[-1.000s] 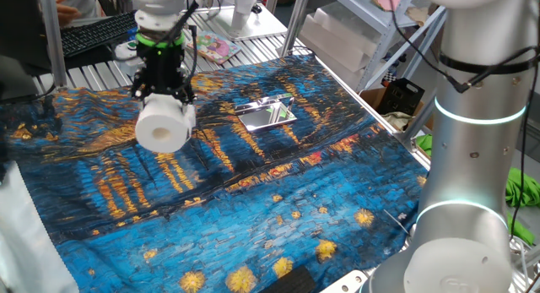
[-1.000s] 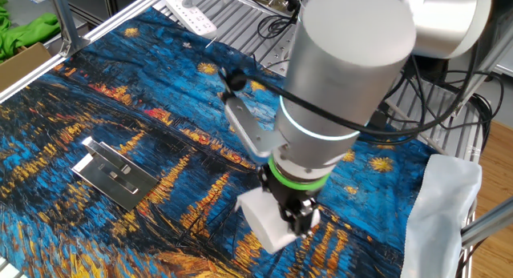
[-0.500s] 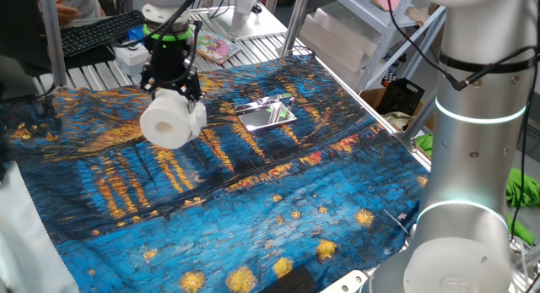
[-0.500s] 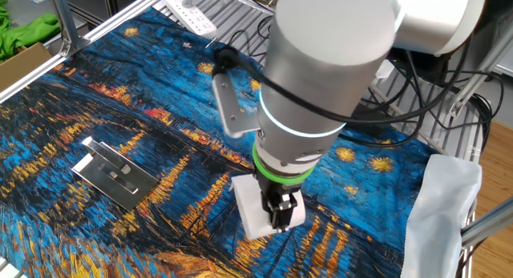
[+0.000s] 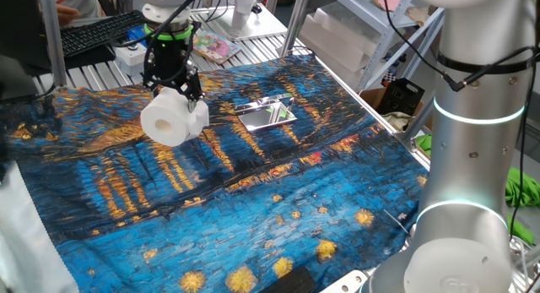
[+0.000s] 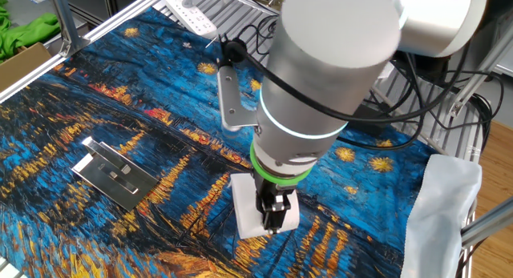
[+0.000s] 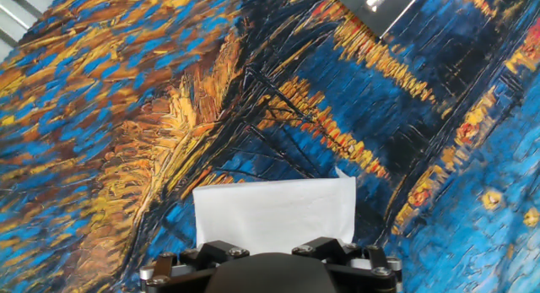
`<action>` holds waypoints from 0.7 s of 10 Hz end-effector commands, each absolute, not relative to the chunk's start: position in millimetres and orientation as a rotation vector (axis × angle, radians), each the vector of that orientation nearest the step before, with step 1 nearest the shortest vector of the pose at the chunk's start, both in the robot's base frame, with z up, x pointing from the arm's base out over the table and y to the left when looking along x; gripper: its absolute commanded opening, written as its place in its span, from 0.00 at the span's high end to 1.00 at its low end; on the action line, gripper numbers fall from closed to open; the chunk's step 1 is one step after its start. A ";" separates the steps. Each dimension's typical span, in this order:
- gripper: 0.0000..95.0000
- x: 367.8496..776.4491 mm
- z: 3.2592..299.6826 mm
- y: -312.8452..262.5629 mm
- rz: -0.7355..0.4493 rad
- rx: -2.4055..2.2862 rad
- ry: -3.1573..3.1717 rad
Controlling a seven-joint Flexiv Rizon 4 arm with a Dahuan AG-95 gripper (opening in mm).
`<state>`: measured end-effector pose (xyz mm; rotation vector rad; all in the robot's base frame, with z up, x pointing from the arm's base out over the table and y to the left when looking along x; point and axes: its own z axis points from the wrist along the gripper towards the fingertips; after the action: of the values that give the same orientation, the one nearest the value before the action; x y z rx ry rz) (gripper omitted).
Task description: Put the toilet paper on its holder
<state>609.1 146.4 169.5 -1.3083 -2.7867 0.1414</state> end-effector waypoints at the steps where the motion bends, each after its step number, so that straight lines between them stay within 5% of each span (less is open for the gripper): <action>1: 1.00 608.1 169.7 145.6 -0.043 -0.868 -2.890; 7: 1.00 608.1 169.7 145.6 -0.057 -0.716 -2.949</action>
<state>608.3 145.9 169.4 -0.8195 -2.9167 -0.0744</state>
